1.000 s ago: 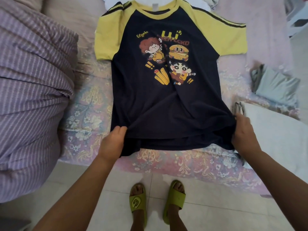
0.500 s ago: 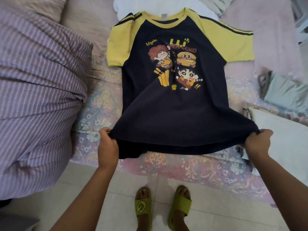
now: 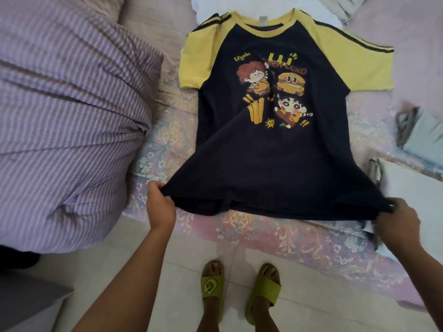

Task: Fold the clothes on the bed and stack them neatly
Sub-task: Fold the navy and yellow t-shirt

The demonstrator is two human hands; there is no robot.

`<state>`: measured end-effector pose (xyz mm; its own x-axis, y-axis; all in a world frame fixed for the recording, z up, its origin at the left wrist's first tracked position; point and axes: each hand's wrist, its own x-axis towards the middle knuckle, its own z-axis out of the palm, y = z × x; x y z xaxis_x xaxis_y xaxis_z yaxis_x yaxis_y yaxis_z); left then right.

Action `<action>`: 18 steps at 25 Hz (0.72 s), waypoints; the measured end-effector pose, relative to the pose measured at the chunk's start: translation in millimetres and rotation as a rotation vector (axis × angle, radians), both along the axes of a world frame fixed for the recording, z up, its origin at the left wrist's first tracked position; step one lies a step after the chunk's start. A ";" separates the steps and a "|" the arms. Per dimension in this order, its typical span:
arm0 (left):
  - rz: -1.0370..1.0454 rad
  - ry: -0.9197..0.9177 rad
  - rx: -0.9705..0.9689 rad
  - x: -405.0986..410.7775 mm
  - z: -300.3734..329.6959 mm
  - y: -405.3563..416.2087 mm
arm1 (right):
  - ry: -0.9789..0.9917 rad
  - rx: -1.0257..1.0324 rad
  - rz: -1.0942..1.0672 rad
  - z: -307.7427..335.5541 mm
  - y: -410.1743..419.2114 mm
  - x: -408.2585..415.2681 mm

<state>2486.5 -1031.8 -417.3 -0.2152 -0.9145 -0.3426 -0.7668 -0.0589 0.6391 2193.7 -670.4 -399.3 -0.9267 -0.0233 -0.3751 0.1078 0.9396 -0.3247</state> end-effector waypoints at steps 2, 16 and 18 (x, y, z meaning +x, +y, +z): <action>0.024 0.105 0.082 -4.3 8.0 1.2 | -0.100 -0.177 -0.199 0.1 -4.4 3.1; 0.029 0.234 -0.098 39.3 35.0 -30.7 | -0.002 0.141 0.278 22.2 65.9 -26.5; 0.040 0.258 -0.032 45.4 31.3 -34.2 | 0.016 0.186 0.235 16.2 89.6 -33.1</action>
<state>2531.9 -1066.0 -386.0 -0.2555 -0.9335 -0.2517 -0.5755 -0.0624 0.8154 2160.7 -580.8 -383.1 -0.9098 -0.1705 -0.3785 -0.1237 0.9817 -0.1448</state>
